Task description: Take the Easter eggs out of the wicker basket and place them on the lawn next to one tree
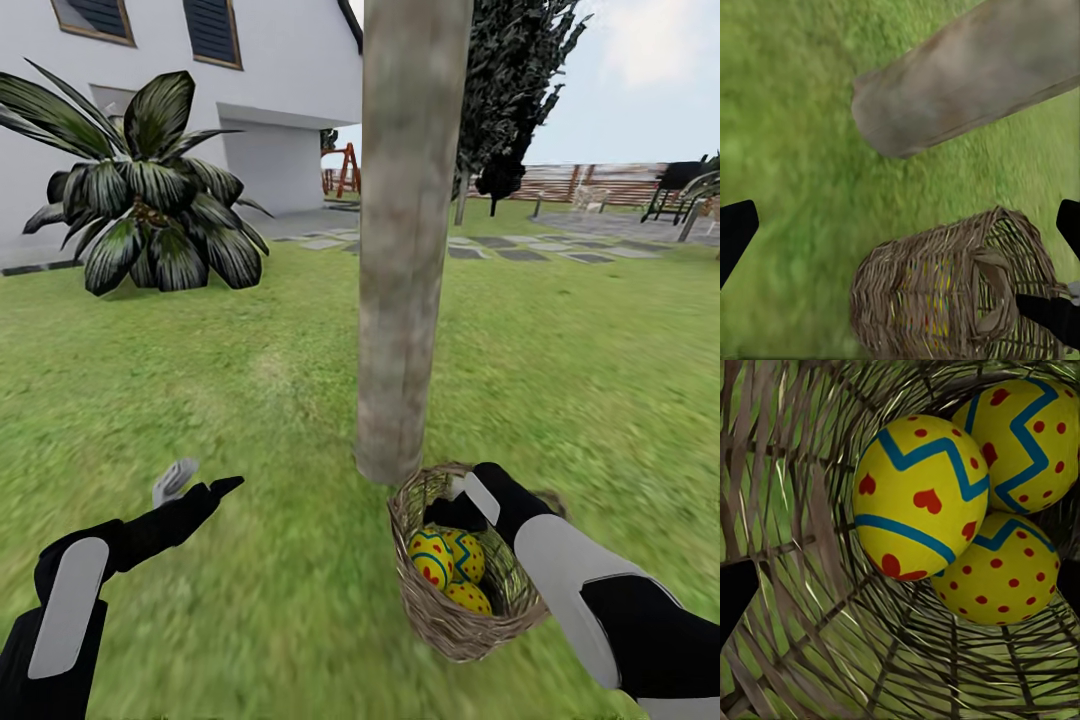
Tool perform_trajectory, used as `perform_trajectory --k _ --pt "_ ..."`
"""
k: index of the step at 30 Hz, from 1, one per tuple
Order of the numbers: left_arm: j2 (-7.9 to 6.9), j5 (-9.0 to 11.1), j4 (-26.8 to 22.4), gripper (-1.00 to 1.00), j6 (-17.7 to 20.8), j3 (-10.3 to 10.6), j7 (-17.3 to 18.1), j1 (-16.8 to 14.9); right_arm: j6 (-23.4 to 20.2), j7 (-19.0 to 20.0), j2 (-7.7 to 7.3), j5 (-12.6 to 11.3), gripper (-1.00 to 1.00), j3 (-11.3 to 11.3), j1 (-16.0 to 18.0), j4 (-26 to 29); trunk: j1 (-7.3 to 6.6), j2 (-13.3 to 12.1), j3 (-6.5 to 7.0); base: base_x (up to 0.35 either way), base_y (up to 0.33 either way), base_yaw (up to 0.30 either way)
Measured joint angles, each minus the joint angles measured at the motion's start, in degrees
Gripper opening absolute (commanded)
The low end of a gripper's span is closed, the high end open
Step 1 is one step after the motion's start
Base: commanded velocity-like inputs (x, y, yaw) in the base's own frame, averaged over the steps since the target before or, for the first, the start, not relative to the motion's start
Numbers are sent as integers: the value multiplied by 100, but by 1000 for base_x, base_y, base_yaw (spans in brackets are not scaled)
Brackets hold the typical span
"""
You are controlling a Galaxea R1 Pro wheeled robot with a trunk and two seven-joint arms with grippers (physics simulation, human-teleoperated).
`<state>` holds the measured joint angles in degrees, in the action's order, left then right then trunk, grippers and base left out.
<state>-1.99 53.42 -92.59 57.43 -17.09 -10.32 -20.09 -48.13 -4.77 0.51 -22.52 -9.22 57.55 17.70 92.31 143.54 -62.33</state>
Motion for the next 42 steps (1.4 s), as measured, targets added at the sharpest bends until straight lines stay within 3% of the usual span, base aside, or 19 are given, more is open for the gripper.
perform_trajectory --k 8,21,27,37,42 --pt "4 -13 8 100 -15 -1 -11 0 305 0 9 17 100 -14 0 -25 5 3 -45 0 0 0" --pt "3 -37 9 100 -27 -4 -20 0 324 4 7 3 100 -17 0 -23 39 20 -333 0 0 0" --pt "-3 -44 9 100 -34 -10 -29 0 557 10 2 37 100 -16 0 -13 54 28 -466 0 0 0" --pt "-3 -50 17 100 -36 -18 -38 0 1174 -1 11 55 100 -22 1 -13 54 29 -466 0 0 0" --pt "-3 -51 17 100 -37 -18 -40 0 1231 -1 13 55 100 -22 1 -14 54 29 -466 0 0 0"
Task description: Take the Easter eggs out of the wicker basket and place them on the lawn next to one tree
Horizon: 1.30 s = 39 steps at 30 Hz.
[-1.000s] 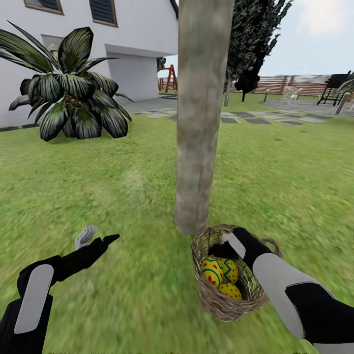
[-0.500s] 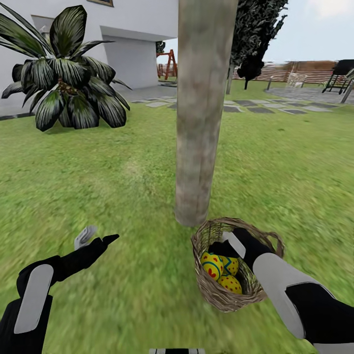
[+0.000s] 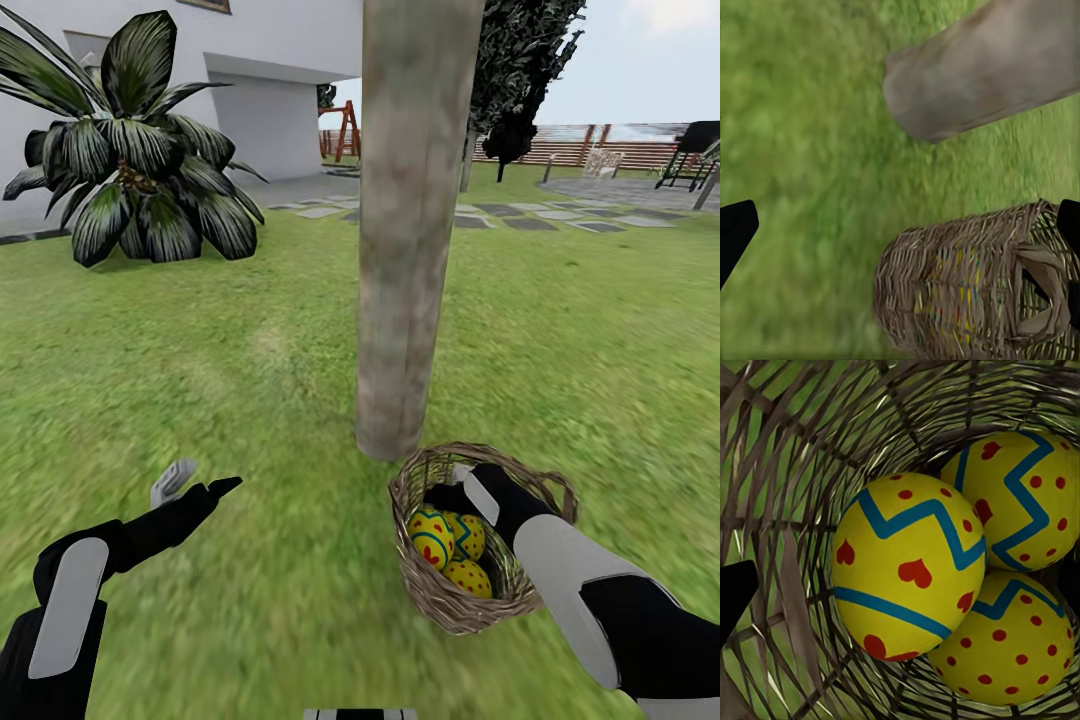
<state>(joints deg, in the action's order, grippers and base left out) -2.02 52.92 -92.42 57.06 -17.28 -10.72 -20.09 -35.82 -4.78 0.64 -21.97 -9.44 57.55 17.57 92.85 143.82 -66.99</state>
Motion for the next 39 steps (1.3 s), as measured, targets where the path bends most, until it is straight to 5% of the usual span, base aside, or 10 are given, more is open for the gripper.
perform_trajectory --k 27,39 --pt "0 -2 1 100 -21 0 -7 0 10 7 9 -17 100 -7 0 -7 62 32 -531 0 0 0" --pt "7 0 1 100 -25 9 8 0 701 414 6 -57 100 -14 0 12 62 32 -532 0 0 0"
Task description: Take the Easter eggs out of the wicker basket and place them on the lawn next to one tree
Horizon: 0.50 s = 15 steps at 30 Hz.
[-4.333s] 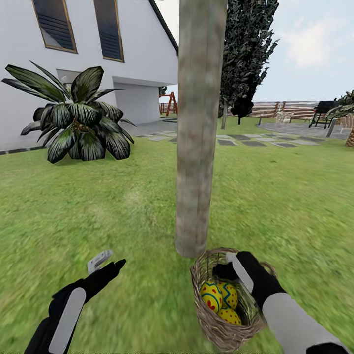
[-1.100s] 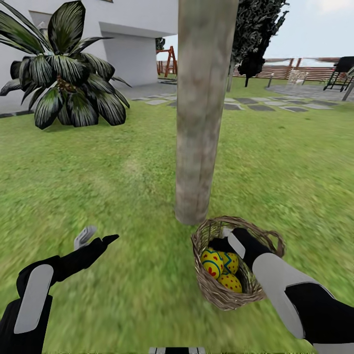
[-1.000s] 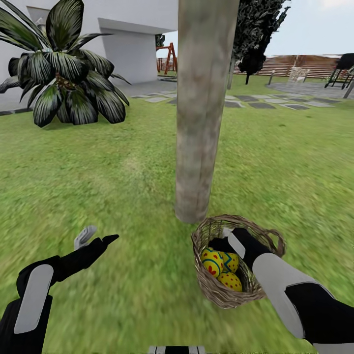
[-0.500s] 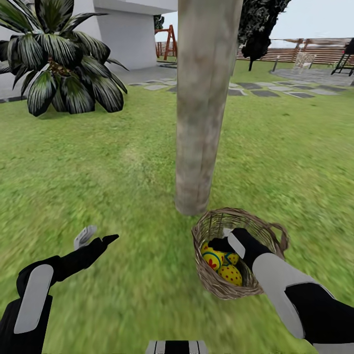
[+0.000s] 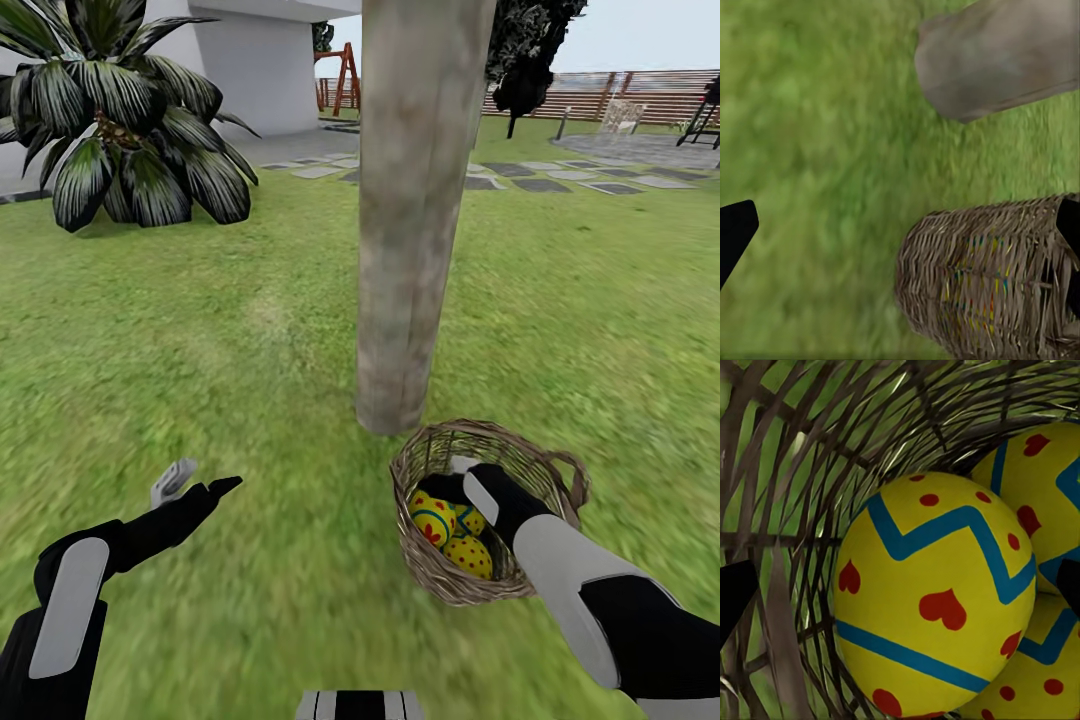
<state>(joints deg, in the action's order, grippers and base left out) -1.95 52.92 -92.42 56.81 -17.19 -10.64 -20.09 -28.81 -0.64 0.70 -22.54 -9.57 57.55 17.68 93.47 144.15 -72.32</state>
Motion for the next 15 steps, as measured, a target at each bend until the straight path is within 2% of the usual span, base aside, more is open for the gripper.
perform_trajectory --k 15 --pt "2 0 9 100 -2 1 2 0 22 40 -13 -22 100 1 -9 -1 0 0 0 0 0 0"
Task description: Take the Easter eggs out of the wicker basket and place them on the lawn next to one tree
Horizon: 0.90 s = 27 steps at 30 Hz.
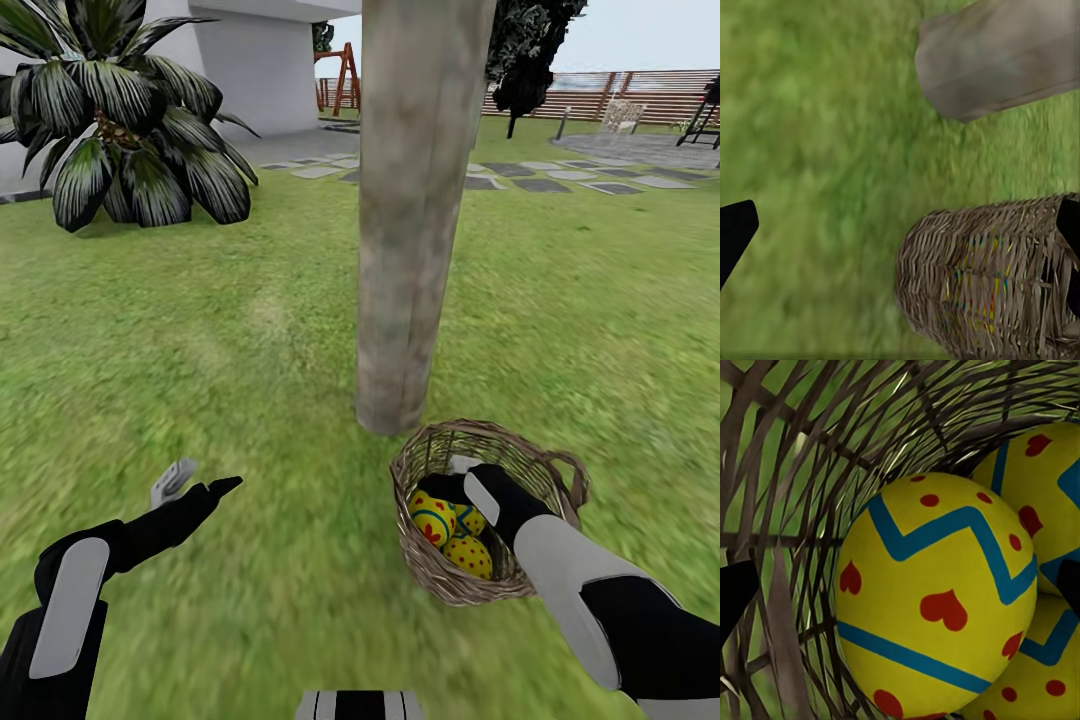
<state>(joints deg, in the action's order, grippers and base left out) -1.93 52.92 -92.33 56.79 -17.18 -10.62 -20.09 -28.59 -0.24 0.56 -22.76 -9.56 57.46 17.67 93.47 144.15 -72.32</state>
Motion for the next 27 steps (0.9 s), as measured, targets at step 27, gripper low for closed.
perform_trajectory --k 27 --pt "9 9 0 100 1 5 8 0 0 0 -9 4 100 1 0 -7 36 19 -310 0 0 0"
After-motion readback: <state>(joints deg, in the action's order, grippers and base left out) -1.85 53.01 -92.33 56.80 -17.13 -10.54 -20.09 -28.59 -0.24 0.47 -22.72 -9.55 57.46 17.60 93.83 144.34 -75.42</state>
